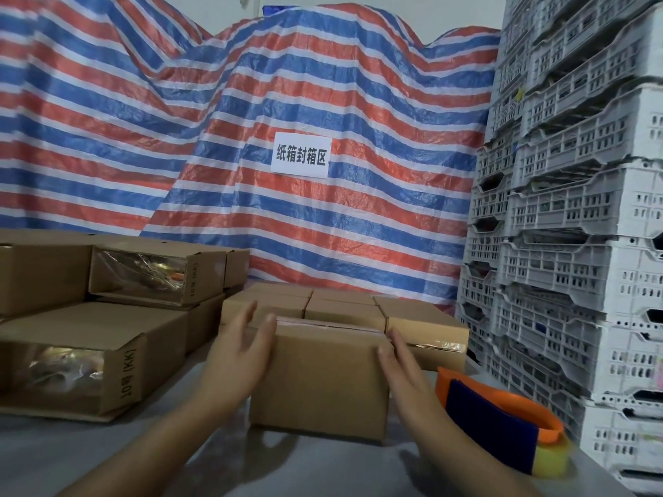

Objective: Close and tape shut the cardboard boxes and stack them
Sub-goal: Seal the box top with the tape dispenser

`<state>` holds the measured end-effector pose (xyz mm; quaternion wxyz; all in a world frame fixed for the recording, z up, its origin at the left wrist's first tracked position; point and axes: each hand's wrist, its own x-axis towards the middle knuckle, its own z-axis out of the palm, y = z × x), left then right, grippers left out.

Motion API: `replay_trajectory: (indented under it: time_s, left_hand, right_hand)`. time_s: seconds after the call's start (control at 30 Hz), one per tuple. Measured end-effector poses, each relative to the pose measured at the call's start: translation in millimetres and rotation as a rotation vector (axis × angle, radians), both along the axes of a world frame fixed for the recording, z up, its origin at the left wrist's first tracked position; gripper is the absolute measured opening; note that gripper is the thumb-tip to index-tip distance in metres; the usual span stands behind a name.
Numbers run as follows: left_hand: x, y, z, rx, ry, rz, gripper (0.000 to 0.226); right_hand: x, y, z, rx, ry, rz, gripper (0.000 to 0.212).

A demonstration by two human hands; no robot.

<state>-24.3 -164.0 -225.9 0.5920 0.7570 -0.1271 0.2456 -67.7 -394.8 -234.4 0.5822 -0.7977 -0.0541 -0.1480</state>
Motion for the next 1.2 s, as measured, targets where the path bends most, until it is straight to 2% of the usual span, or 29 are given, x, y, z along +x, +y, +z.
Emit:
replay_trajectory:
  time_s: [0.07,0.17,0.27,0.37,0.47,0.53,0.6,0.7,0.8,0.87,0.97,1.03,1.1,1.2]
  left_hand:
    - [-2,-2,-15,-0.101,0.150,-0.161,0.069]
    - [0,-2,-22,-0.128,0.213,-0.264,0.064]
    - [2,0,-21,-0.031,0.176,-0.231,0.066]
    - [-2,4,-19,-0.025,0.176,-0.176,0.064]
    - [-1,11,-9,-0.044,0.120,-0.038,0.051]
    - [7,17,5,-0.004,0.162,0.045,0.041]
    - [17,24,22,0.033,0.299,0.031,0.043]
    - [25,37,37,0.049,0.517,-0.073,0.045]
    - [25,47,24,-0.069,0.604,-0.077,0.041]
    - [29,46,15,-0.214,0.594,-0.094,0.044]
    - [21,41,11,-0.413,0.442,-0.170,0.047]
    - [20,42,3,-0.345,0.413,-0.174,0.056]
    - [25,49,-5,-0.158,0.404,-0.108,0.061]
    - [27,63,-20,0.075,0.254,-0.146,0.064]
  right_hand:
    - [1,5,-5,-0.011,-0.005,0.037,0.059]
    - [7,3,-11,-0.053,-0.021,0.019,0.072]
    - [7,2,-14,-0.080,-0.019,0.035,0.072]
    - [4,3,-12,-0.075,-0.059,0.001,0.068]
    - [6,6,-1,-0.045,-0.086,-0.091,0.049]
    - [15,11,11,0.016,-0.014,-0.153,0.033]
    - [27,17,23,0.028,0.113,-0.151,0.029]
    - [45,23,33,-0.002,0.235,-0.116,0.035]
    - [64,26,19,-0.005,0.336,-0.108,0.054]
    - [75,25,5,0.070,0.367,-0.107,0.061]
    - [81,26,-7,0.160,0.386,-0.120,0.069]
    - [79,29,-9,0.153,0.380,-0.135,0.068]
    - [73,32,-8,0.112,0.302,-0.143,0.061]
    - [58,27,-8,-0.020,0.125,-0.023,0.085]
